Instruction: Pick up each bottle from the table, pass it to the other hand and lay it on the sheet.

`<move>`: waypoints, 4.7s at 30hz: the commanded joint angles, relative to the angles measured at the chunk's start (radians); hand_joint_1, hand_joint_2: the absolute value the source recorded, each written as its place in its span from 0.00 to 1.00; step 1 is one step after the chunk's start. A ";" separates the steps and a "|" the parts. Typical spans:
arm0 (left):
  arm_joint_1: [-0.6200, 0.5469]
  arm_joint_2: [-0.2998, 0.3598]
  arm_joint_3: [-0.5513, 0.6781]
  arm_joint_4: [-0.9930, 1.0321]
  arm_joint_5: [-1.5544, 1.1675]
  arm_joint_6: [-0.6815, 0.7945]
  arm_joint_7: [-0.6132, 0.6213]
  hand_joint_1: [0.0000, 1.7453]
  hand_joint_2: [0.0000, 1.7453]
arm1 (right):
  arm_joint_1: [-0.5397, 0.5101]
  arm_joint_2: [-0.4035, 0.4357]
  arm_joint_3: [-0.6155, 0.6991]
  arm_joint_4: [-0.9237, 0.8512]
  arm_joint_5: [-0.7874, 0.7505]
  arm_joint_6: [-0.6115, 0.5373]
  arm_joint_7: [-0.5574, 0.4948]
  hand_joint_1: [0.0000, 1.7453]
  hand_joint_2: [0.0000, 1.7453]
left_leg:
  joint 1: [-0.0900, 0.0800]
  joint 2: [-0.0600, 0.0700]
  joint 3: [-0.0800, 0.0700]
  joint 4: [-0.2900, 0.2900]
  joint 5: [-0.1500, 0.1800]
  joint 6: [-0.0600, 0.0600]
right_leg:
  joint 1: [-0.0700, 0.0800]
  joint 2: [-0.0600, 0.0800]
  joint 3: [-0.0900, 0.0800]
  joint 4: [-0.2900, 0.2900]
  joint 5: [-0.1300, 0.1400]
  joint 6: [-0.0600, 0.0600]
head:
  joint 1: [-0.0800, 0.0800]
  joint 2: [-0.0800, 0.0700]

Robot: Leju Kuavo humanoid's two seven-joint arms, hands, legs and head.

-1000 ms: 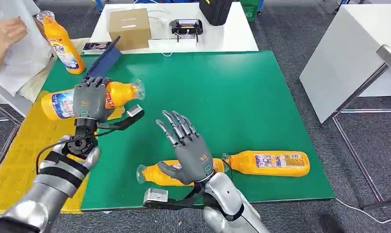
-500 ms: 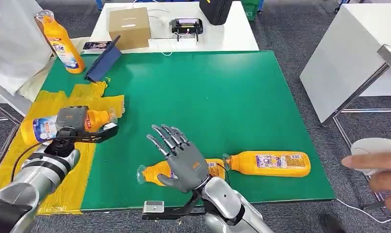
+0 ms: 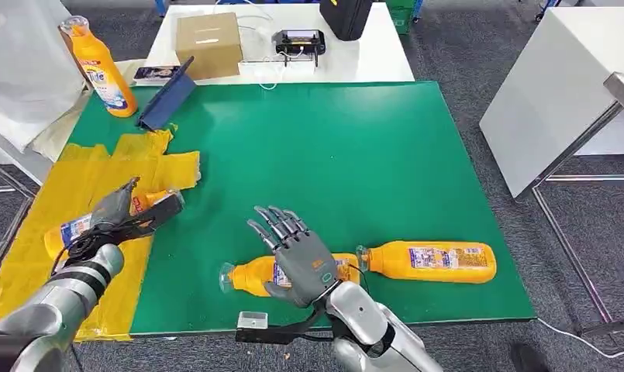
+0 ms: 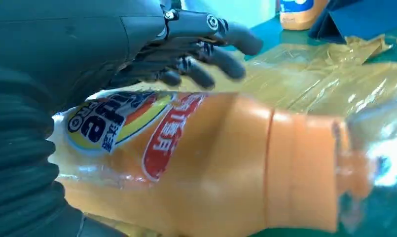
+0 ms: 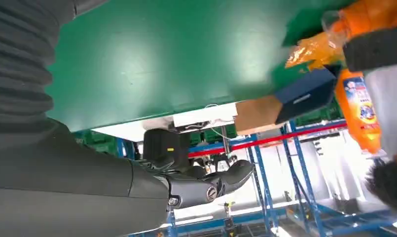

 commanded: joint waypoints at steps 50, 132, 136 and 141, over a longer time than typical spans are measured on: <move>0.525 -0.193 -0.062 -1.261 0.984 -0.369 -0.494 0.00 1.00 | -0.158 0.073 -0.027 0.630 -0.024 0.200 0.085 0.35 1.00 | 0.000 0.001 0.007 -0.001 -0.003 0.000 | 0.000 0.005 0.007 -0.002 -0.002 -0.001 | 0.000 0.000; 0.446 -0.159 -0.329 -0.995 1.122 -0.495 -0.388 0.00 1.00 | -0.105 0.214 0.075 0.464 -0.408 -0.235 -0.409 1.00 1.00 | 0.002 -0.002 0.005 0.000 -0.003 -0.001 | 0.001 0.004 0.004 -0.002 -0.002 -0.001 | 0.000 0.000; 0.446 -0.161 -0.327 -0.994 1.122 -0.489 -0.388 0.00 1.00 | -0.105 0.212 0.079 0.465 -0.409 -0.238 -0.405 1.00 1.00 | 0.002 -0.004 0.006 -0.001 -0.003 -0.001 | 0.001 0.003 0.006 -0.002 -0.003 -0.001 | 0.000 0.000; 0.446 -0.161 -0.327 -0.994 1.122 -0.489 -0.388 0.00 1.00 | -0.105 0.212 0.079 0.465 -0.409 -0.238 -0.405 1.00 1.00 | 0.002 -0.004 0.005 0.000 -0.003 -0.001 | 0.001 0.002 0.005 -0.002 -0.003 0.000 | 0.000 0.000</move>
